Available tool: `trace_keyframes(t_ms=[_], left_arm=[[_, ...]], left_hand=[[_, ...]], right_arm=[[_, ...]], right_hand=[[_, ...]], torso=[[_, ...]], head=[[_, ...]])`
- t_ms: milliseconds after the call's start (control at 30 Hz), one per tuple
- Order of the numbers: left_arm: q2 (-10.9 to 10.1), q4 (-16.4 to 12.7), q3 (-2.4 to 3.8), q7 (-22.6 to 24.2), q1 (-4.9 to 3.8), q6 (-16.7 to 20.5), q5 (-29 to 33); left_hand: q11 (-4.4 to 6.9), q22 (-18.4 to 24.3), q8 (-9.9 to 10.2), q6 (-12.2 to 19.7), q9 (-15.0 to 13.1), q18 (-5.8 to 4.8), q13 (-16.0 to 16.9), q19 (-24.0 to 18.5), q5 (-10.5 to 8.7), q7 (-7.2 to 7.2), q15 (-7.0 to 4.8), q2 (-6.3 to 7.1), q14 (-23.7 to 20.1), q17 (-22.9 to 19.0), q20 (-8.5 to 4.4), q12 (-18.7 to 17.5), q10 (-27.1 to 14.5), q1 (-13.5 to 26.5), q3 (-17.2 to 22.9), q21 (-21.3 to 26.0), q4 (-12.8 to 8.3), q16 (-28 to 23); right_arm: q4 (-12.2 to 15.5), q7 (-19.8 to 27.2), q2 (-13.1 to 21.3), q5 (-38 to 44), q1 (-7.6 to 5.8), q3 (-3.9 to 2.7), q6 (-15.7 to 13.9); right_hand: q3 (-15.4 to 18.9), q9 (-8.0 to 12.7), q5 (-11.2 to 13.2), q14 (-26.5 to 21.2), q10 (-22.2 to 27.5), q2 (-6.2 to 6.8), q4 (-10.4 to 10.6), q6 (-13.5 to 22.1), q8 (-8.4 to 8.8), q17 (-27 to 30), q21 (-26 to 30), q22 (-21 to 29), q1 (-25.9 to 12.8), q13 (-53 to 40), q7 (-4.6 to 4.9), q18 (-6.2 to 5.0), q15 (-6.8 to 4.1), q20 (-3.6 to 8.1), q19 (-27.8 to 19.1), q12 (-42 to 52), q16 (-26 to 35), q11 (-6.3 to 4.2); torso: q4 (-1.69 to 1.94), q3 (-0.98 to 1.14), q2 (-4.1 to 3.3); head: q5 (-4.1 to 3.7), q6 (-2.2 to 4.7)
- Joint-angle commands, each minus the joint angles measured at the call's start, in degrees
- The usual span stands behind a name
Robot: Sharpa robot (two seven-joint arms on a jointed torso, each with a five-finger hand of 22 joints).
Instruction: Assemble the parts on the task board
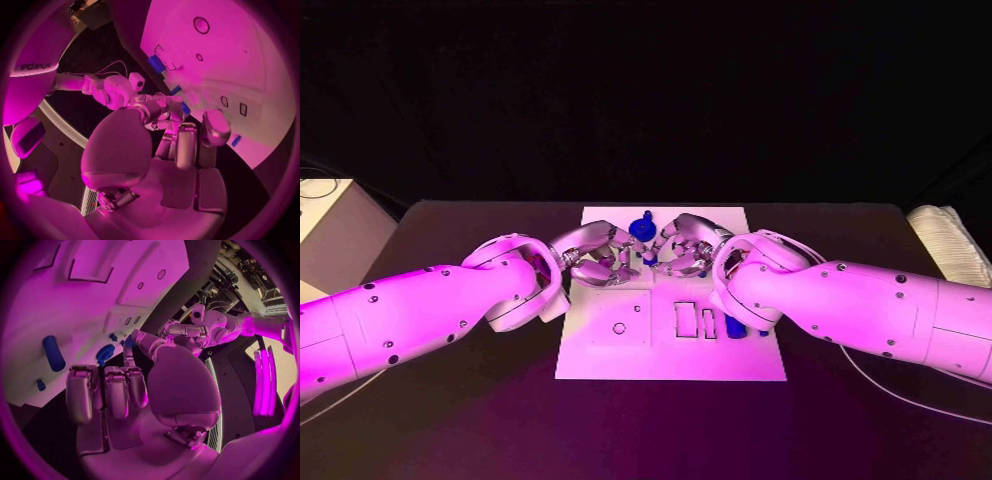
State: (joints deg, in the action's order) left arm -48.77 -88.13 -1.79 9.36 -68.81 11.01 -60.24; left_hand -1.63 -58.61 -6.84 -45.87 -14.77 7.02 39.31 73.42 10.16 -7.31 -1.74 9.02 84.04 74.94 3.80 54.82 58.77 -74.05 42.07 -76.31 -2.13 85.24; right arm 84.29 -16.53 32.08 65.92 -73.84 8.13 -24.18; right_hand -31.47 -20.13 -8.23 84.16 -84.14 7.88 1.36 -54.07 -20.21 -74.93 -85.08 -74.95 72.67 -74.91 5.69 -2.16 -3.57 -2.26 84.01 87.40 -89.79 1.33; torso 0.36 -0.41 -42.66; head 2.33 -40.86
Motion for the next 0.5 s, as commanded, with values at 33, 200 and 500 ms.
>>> trace_keyframes(t_ms=[33, 200, 500], left_arm=[[-0.02, 0.13, 0.01, -0.77, 0.03, -0.81, -0.28], [-0.06, 0.39, 0.01, -1.29, 0.03, -1.15, -0.22], [-0.04, 0.56, 0.01, -1.57, 0.03, -0.55, 0.45]], left_hand=[[-0.11, -0.11, -0.41, -0.95, -0.23, -0.97, 0.13, 0.39, 0.31, -0.18, -0.14, -0.06, 2.74, 8.31, 0.02, 0.27, -0.29, 0.62, 0.37, -0.32, 0.09, 0.34], [-0.38, -0.26, -0.85, -1.93, -0.36, -1.01, 0.12, 0.39, 0.27, -0.58, 0.06, -0.01, 2.79, 8.40, 0.13, 0.42, -0.46, 0.84, 0.52, -0.43, 0.17, 0.40], [-0.62, -0.46, -0.80, -1.96, -0.32, -1.05, -0.04, 0.47, 0.28, -0.88, 0.22, 0.06, 2.84, 8.51, 0.23, 0.37, -0.62, 0.86, 0.63, -0.55, 0.12, 0.47]], right_arm=[[0.05, -0.13, 0.03, 0.73, -0.04, -0.05, 0.39], [0.04, -0.13, 0.04, 0.79, -0.04, -0.05, 0.32], [0.16, -0.06, 0.01, 0.83, -0.05, -0.05, 0.37]], right_hand=[[0.09, -2.83, -0.22, 5.73, -2.72, -0.25, 0.10, -0.24, -3.97, -14.59, 0.24, -10.85, -0.21, -12.26, -0.19, 0.80, 0.16, -0.11, 4.12, -0.19, 0.03, -0.21], [0.09, -2.83, -0.22, 5.73, -2.72, -0.25, 0.10, -0.24, -3.97, -14.59, 0.24, -10.85, -0.21, -12.26, -0.19, 0.80, 0.16, -0.11, 4.12, -0.19, 0.03, -0.21], [0.09, -2.83, -0.22, 5.73, -2.72, -0.25, 0.10, -0.24, -3.97, -14.59, 0.24, -10.85, -0.21, -12.26, -0.19, 0.80, 0.16, -0.11, 4.12, -0.19, 0.03, -0.21]], torso=[[0.05, -0.02, 0.02], [0.07, -0.01, 0.03], [0.04, -0.03, -0.01]], head=[[-0.08, -0.03], [-0.06, -0.13], [-0.09, -0.23]])
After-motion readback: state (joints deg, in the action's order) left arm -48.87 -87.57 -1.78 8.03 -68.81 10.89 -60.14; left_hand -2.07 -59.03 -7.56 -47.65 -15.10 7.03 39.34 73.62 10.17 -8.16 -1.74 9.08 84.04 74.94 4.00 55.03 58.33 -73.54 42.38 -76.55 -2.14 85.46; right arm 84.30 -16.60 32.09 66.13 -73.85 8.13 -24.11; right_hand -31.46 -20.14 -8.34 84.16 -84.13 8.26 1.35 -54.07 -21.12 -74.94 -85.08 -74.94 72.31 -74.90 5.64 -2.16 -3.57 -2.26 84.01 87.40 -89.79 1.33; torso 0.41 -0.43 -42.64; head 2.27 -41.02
